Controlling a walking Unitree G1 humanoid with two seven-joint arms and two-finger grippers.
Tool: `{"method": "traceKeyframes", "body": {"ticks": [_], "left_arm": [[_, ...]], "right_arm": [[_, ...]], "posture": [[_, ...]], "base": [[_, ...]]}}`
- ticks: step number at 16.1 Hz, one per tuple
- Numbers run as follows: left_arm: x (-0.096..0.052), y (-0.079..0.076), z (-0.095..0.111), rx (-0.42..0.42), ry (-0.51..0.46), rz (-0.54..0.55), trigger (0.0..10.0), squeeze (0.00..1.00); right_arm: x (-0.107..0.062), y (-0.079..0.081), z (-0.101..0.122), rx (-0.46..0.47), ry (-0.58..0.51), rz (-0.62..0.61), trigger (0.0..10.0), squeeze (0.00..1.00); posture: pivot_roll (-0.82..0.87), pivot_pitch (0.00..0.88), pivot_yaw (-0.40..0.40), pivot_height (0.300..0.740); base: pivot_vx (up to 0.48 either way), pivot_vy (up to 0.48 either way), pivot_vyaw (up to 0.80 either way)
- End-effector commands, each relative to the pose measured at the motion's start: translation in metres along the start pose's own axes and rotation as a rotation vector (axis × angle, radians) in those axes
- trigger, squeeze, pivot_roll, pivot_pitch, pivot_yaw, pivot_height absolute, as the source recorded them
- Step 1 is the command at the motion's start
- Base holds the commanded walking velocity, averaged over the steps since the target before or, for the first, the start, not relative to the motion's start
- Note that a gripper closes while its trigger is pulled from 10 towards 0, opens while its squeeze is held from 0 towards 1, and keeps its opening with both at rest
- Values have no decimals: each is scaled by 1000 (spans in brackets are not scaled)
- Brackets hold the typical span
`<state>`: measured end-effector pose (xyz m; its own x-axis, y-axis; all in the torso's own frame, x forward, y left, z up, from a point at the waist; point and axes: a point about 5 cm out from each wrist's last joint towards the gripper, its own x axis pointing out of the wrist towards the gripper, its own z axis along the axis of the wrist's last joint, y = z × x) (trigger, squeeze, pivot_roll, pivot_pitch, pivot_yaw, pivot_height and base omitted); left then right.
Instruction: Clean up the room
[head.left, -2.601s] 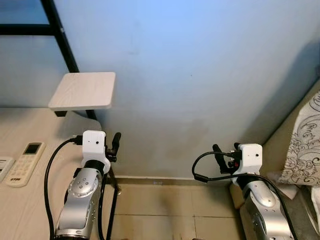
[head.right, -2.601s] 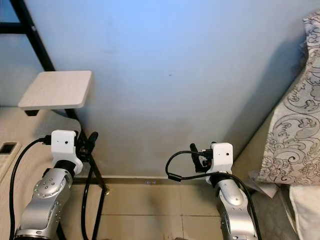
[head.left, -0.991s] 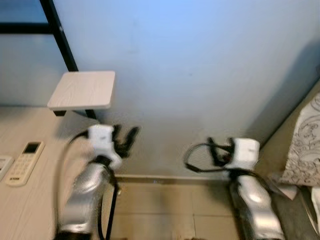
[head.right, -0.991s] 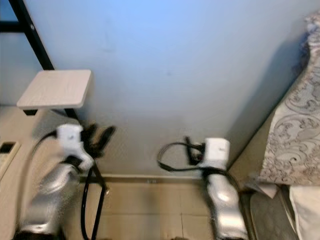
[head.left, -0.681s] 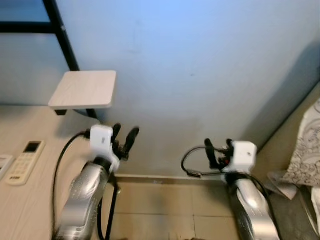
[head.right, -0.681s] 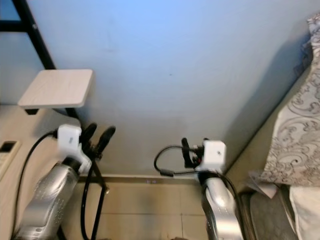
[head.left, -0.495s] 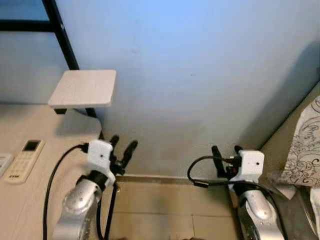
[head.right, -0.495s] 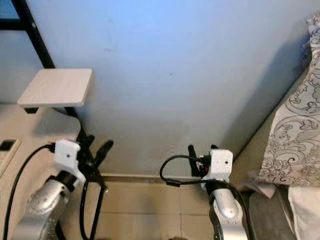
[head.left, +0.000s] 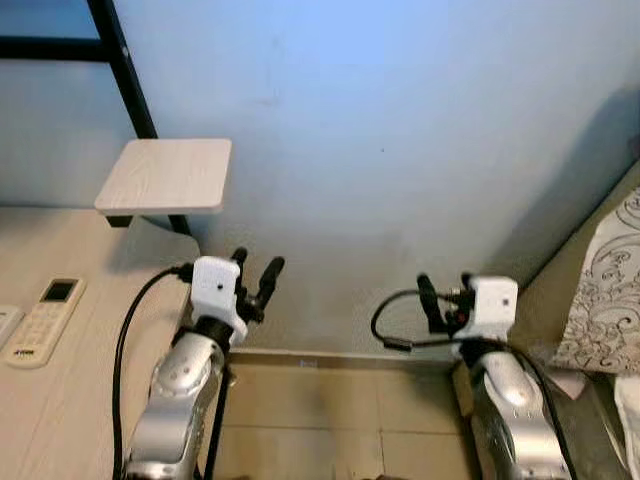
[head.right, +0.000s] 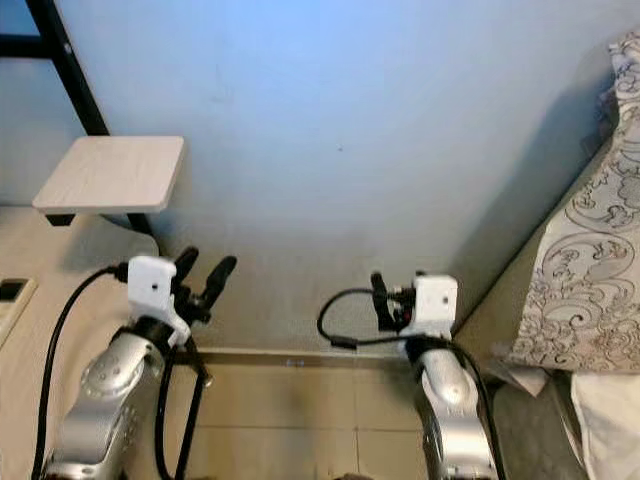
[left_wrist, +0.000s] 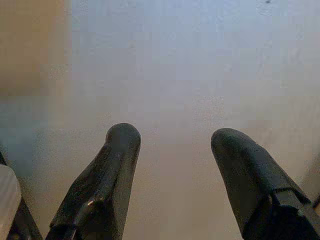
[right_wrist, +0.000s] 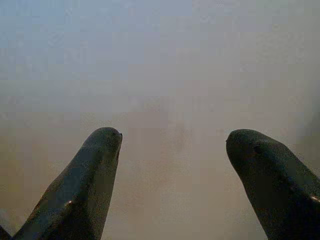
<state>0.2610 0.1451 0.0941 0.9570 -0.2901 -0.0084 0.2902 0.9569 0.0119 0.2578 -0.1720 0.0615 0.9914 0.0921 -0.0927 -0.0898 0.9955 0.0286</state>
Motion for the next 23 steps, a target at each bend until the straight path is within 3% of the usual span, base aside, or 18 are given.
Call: {"method": "traceKeyframes", "body": {"ticks": [1, 13, 23], "left_arm": [[1, 1, -1, 6, 8, 8, 10000, 0], [10, -4, 0, 30, -6, -6, 10000, 0], [12, -7, -1, 40, -10, -17, 10000, 0]], "right_arm": [[-1, -2, -5, 17, 30, -13, 10000, 0], [1, -3, -9, 20, 48, -21, 10000, 0], [0, -2, -10, 24, 47, -20, 10000, 0]], "posture": [[-38, 0, -21, 740], [-51, 0, -8, 740], [-52, 0, -6, 740]], "base": [[0, 0, 0], [0, 0, 0], [-261, 0, 0]]}}
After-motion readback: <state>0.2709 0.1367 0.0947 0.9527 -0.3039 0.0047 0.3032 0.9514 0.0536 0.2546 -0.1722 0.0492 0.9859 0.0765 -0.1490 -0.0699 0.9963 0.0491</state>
